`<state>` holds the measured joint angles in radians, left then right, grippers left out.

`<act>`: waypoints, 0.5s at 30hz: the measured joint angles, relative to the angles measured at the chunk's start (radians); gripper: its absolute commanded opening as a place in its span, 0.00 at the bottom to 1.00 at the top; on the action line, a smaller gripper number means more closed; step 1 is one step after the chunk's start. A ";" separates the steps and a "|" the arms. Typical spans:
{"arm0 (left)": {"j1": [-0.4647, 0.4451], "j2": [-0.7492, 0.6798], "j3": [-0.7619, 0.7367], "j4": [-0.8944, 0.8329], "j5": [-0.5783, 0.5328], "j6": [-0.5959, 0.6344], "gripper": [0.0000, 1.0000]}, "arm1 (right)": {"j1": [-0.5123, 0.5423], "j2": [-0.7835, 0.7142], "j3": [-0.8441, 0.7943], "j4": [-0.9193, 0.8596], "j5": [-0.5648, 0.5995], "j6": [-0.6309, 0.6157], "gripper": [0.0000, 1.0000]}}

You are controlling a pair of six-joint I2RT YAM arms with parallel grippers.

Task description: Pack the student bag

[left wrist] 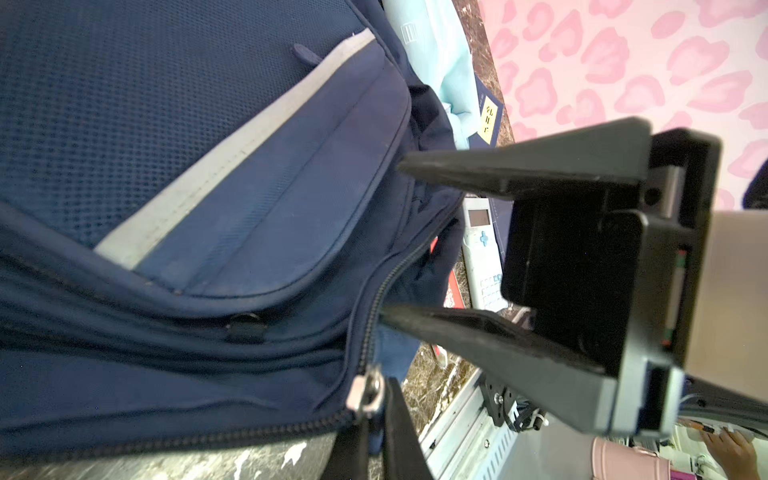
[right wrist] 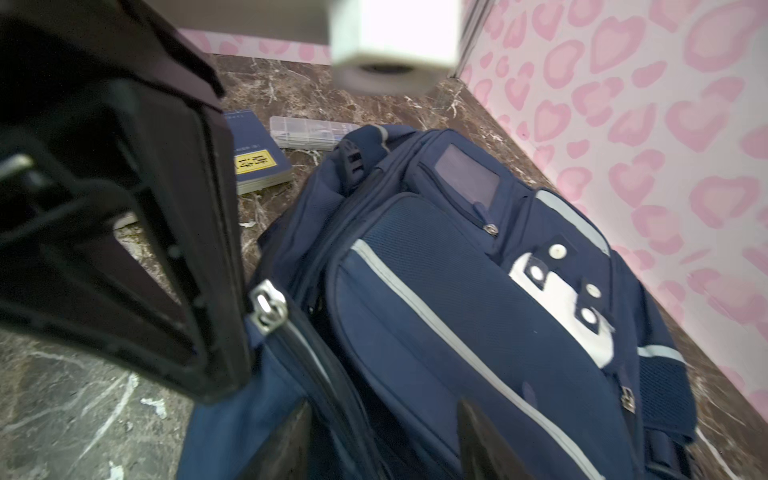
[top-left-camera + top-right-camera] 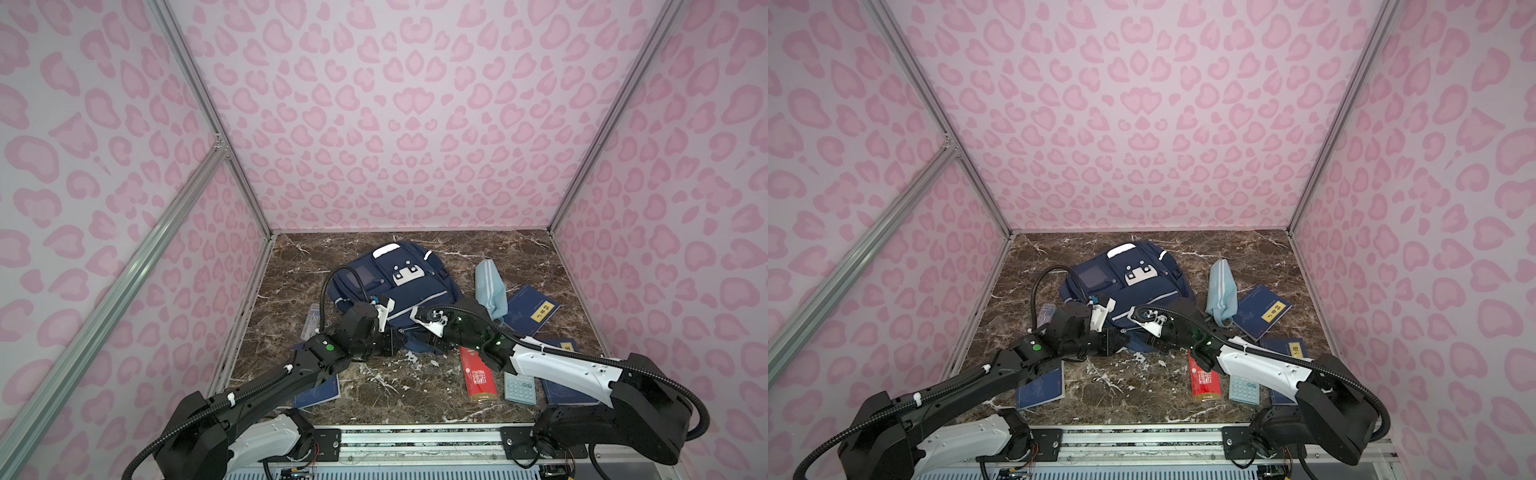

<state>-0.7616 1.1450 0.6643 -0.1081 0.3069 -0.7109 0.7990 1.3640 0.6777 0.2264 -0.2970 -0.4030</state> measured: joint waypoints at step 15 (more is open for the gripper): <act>0.003 0.037 0.003 -0.042 -0.056 0.006 0.03 | -0.011 0.073 0.032 -0.055 -0.087 0.018 0.00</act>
<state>-0.7586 1.1820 0.6670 -0.1505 0.2504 -0.7052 0.7876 1.4368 0.7097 0.1719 -0.3843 -0.3855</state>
